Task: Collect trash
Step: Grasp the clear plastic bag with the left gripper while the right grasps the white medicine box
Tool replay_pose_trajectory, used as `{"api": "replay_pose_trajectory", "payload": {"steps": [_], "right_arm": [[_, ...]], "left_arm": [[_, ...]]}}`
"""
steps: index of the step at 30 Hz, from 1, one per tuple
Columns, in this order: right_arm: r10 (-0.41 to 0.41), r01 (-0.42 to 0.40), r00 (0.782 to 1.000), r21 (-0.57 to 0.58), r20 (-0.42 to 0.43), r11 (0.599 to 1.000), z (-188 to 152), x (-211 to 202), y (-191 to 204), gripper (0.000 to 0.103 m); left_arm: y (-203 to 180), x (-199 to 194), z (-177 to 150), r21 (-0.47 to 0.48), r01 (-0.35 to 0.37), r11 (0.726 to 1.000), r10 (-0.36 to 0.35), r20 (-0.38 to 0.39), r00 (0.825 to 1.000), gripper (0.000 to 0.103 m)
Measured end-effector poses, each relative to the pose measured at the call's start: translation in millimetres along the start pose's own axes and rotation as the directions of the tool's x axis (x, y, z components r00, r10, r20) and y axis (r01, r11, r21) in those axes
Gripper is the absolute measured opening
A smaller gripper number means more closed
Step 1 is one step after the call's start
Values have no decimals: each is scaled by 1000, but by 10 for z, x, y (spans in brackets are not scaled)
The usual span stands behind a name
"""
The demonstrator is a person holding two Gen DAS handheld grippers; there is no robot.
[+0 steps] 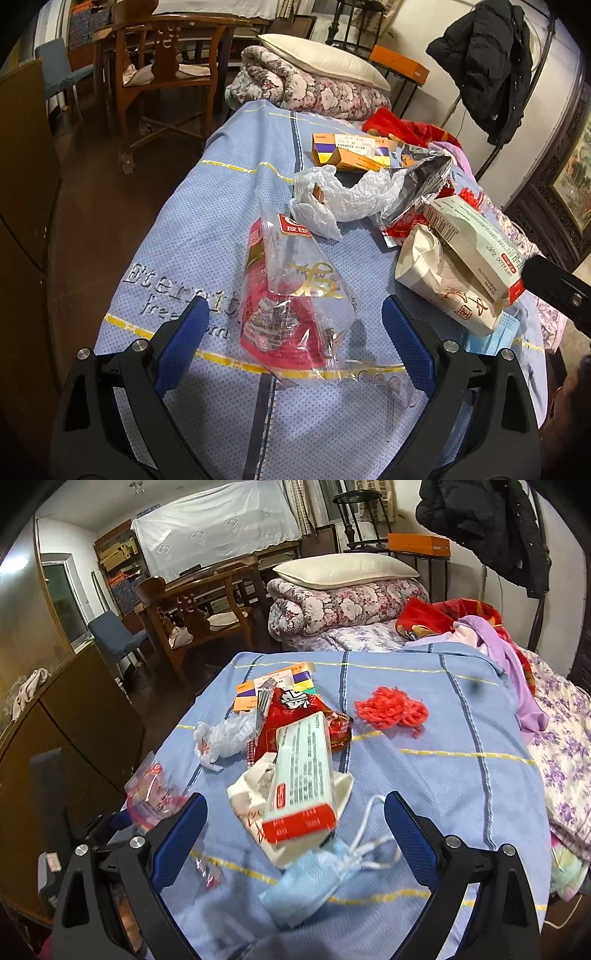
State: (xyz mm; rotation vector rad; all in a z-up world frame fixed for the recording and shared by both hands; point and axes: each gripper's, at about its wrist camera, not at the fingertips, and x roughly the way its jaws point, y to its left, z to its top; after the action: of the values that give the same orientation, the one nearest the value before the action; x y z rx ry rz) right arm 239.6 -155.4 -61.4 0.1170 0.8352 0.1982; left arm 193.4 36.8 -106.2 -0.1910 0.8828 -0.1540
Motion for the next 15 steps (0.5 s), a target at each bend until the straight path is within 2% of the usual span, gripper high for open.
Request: {"api": "replay_pose_trajectory", "payload": {"steps": [4,5,6,7,12,15], "right_arm": [[-24,24,1000,3,-14,1000,38,176,-3,93],[-30,30,999,-4,-13,1000,31,203,-1,73],[-31,31,999,-21,-15,999,21,216,6,37],[-35,34,999,-31,-23,999,11,229,3,38],[-2,2,998,8,69,1000,-105,-182,-122,38],[-16,14,995,21,99,1000,-218,-408,-212,39]], "left_arm": [[-20,10,26,-3,-3,1000,3,-3,1000,92],[-18,21,35,-5,-4,1000,4,-4,1000,92],[-20,33,50,-7,-8,1000,8,-3,1000,92],[-27,48,68,-9,-13,1000,13,-5,1000,92],[-4,78,105,-21,-11,1000,11,-5,1000,92],[1,79,105,-28,-4,1000,4,-3,1000,92]]}}
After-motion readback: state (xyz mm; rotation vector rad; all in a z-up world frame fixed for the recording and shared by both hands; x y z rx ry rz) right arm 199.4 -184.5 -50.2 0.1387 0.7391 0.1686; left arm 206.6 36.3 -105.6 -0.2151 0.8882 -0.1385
